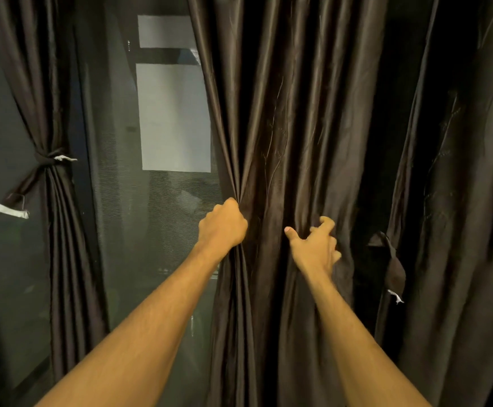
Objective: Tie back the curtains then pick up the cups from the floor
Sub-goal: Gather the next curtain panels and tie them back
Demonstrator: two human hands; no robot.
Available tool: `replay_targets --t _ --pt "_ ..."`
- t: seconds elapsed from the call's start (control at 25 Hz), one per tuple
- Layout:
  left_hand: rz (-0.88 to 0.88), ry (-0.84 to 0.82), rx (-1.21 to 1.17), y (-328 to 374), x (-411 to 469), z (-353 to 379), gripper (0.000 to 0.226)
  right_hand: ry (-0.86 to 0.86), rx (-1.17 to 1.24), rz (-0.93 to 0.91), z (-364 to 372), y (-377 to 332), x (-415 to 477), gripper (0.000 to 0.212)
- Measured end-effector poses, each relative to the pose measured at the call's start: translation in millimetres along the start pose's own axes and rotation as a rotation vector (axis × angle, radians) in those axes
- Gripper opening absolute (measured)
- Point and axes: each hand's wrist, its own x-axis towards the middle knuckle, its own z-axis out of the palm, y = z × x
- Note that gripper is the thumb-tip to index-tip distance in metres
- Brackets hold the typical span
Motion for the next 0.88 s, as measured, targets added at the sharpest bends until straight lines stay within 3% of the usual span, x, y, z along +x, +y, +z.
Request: replay_targets --t 0.16,0.4,0.72,0.88 --pt "0.01 0.014 0.004 10 3 6 0.018 -0.107 -0.008 -0.054 22 -16 -11 0.046" --pt "-0.017 -0.01 -0.028 16 9 7 0.021 -0.2 -0.092 -0.349 46 -33 -51 0.051" --pt "-0.043 -0.108 -0.215 4 14 9 0.025 -0.254 -0.168 -0.401 56 -38 -57 0.044" --pt "-0.013 -0.107 -0.119 9 8 3 0.043 -0.318 -0.254 -0.438 52 -41 -60 0.03"
